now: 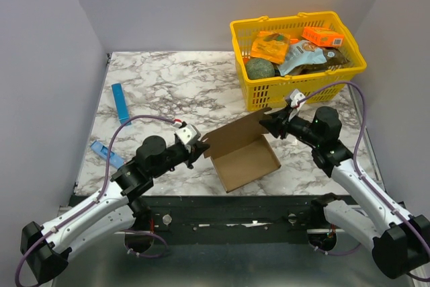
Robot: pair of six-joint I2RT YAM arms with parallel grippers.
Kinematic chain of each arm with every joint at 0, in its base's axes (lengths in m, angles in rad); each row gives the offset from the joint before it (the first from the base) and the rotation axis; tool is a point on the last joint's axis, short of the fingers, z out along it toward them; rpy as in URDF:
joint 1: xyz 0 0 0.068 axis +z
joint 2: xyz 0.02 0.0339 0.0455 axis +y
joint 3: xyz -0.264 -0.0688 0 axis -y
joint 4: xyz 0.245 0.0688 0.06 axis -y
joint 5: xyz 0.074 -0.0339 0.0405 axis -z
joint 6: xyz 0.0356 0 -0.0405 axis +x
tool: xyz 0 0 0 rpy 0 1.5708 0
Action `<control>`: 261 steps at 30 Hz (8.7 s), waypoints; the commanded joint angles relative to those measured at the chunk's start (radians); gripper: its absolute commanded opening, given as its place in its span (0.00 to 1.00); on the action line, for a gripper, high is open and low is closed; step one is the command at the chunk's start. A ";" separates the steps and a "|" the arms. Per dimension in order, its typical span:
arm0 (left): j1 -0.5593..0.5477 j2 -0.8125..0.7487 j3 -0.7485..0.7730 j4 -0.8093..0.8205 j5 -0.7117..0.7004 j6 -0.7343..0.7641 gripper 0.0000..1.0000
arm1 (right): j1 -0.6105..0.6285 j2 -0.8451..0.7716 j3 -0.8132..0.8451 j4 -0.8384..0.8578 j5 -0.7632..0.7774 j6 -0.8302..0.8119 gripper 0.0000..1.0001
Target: Fold the paper box
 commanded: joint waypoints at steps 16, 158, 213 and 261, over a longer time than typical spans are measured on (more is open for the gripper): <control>0.011 0.057 0.052 -0.023 -0.247 -0.014 0.40 | -0.001 0.017 -0.018 0.023 -0.052 0.023 0.01; -0.297 0.781 -0.246 1.011 -0.890 -0.343 0.00 | 0.488 0.193 -0.388 0.482 1.242 0.501 0.11; -0.367 0.791 -0.039 0.774 -0.929 -0.554 0.00 | 0.595 0.268 -0.330 0.268 1.343 0.702 0.10; -0.471 0.881 -0.123 0.702 -1.073 -0.375 0.00 | 0.608 -0.497 -0.324 -0.248 0.616 0.488 0.78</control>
